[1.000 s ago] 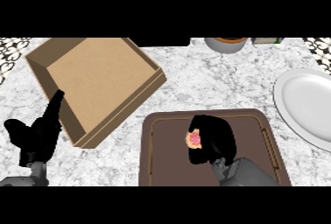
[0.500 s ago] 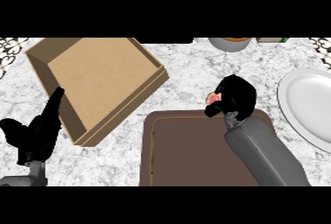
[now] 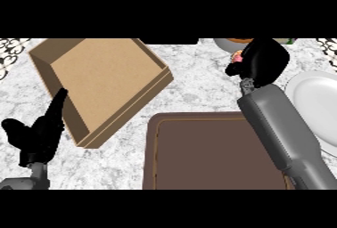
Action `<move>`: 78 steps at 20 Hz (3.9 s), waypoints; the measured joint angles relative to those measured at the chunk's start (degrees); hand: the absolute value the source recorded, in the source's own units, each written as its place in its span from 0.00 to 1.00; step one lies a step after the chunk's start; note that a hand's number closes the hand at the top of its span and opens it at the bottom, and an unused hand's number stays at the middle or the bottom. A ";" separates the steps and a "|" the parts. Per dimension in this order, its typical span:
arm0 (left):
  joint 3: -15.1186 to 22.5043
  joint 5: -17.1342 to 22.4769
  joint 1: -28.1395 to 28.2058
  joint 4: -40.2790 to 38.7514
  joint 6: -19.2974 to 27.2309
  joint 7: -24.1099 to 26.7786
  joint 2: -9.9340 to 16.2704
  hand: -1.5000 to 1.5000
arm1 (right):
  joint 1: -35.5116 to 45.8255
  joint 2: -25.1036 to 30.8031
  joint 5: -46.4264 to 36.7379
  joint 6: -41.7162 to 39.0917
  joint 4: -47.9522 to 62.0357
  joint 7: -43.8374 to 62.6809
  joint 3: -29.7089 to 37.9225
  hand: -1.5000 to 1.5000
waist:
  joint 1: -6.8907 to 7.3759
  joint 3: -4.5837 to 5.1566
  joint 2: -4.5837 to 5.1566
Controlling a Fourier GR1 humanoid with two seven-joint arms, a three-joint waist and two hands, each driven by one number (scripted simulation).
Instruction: Pick the cupcake from the tray and place it in the plate
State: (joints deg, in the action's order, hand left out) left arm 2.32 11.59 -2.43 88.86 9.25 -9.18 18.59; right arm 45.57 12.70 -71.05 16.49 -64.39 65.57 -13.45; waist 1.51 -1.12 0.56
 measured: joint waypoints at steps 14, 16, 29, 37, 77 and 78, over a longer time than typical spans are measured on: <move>-1.59 -0.51 2.49 1.31 -0.01 -0.27 -0.57 0.50 | -4.44 -2.01 -18.79 15.69 -1.70 -1.23 17.99 1.00 | -2.16 -0.32 -0.53; -1.74 -0.78 2.77 1.49 0.16 -0.33 -0.73 0.50 | -6.20 -1.13 -20.29 17.88 -1.75 -2.18 21.06 1.00 | -2.40 -0.37 -0.57; -1.85 -2.37 2.89 1.99 0.08 -0.33 -2.17 0.50 | -15.71 2.68 -19.66 31.32 -0.26 -7.16 37.70 1.00 | -2.23 -0.36 -0.91; -2.12 -2.89 2.33 1.61 -0.56 -0.56 -2.75 0.50 | -17.43 5.88 -8.81 33.32 8.07 -9.59 43.83 0.00 | -1.70 -0.32 -0.81; -5.13 -4.99 4.99 3.23 -2.52 -1.95 -4.50 0.50 | -46.08 -7.91 52.16 26.14 -20.28 -60.20 41.50 0.00 | -4.26 0.00 -2.02; -5.16 -4.89 4.96 3.39 -2.77 -2.14 -4.47 0.50 | -47.77 -8.56 52.12 25.80 -21.52 -60.43 41.12 0.00 | -4.16 0.03 -1.98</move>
State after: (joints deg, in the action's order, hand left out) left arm -2.84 6.70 2.54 92.24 6.49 -11.32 14.11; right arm -2.21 4.14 -18.93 42.29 -85.91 5.13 27.67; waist -2.65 -1.09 -1.42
